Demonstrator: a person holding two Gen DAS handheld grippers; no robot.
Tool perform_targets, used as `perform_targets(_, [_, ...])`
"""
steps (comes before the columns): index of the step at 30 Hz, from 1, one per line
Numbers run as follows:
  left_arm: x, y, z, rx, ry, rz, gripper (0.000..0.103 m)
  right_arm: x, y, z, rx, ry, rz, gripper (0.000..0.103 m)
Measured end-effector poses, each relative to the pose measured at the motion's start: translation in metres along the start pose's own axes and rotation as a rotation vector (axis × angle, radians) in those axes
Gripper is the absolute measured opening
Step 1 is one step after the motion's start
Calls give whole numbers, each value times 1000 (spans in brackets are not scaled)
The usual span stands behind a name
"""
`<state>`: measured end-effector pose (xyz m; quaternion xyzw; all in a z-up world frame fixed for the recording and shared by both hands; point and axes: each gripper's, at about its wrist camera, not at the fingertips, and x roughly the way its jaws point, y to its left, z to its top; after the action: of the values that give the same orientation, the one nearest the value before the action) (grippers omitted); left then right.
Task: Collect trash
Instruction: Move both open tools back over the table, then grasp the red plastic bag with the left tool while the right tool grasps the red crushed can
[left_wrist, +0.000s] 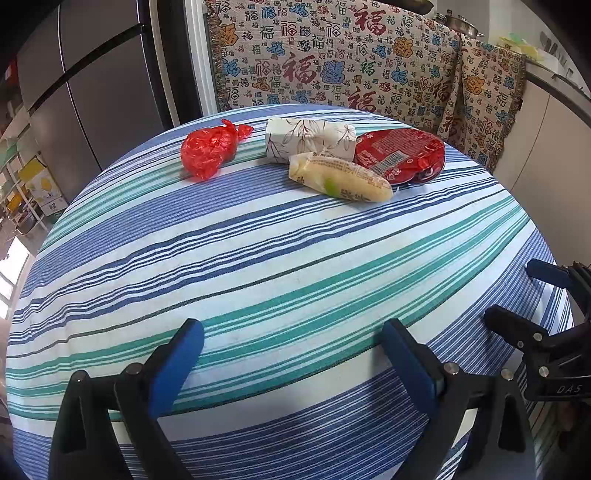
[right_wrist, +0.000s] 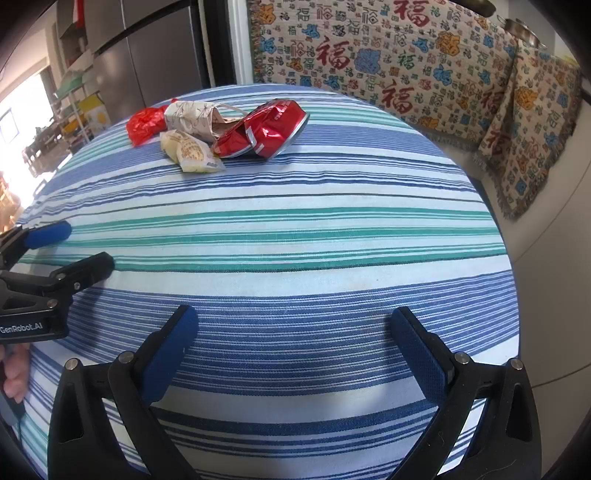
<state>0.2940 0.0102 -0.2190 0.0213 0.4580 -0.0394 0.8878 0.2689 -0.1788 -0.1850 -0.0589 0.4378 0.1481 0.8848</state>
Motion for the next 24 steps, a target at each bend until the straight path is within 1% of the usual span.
perform_targets(6, [0, 0, 0, -4, -1, -7, 99, 0, 0, 0, 0, 0, 0, 103])
perform_targets(8, [-1, 1, -1, 27, 4, -30, 99, 0, 0, 0, 0, 0, 0, 103])
perform_targets(9, [-1, 4, -1, 50, 11, -52, 99, 0, 0, 0, 0, 0, 0, 103])
perform_targets(11, [-2, 17, 4, 48, 5, -47, 99, 0, 0, 0, 0, 0, 0, 103])
perform_targets(13, [-2, 38, 19, 17, -12, -36, 99, 0, 0, 0, 0, 0, 0, 103])
perform_targets(15, [0, 55, 38, -5, -35, -51, 99, 0, 0, 0, 0, 1, 0, 103])
perform_targets(17, [7, 68, 62, -8, -57, -60, 99, 0, 0, 0, 0, 1, 0, 103])
perform_targets(19, [19, 75, 85, 7, -62, -67, 99, 0, 0, 0, 0, 1, 0, 103])
perform_targets(21, [36, 81, 105, 30, -46, -79, 99, 0, -1, 0, 0, 2, 1, 103])
perform_targets(24, [66, 90, 126, 40, -2, -60, 98, 0, 0, 0, 0, 2, 1, 103])
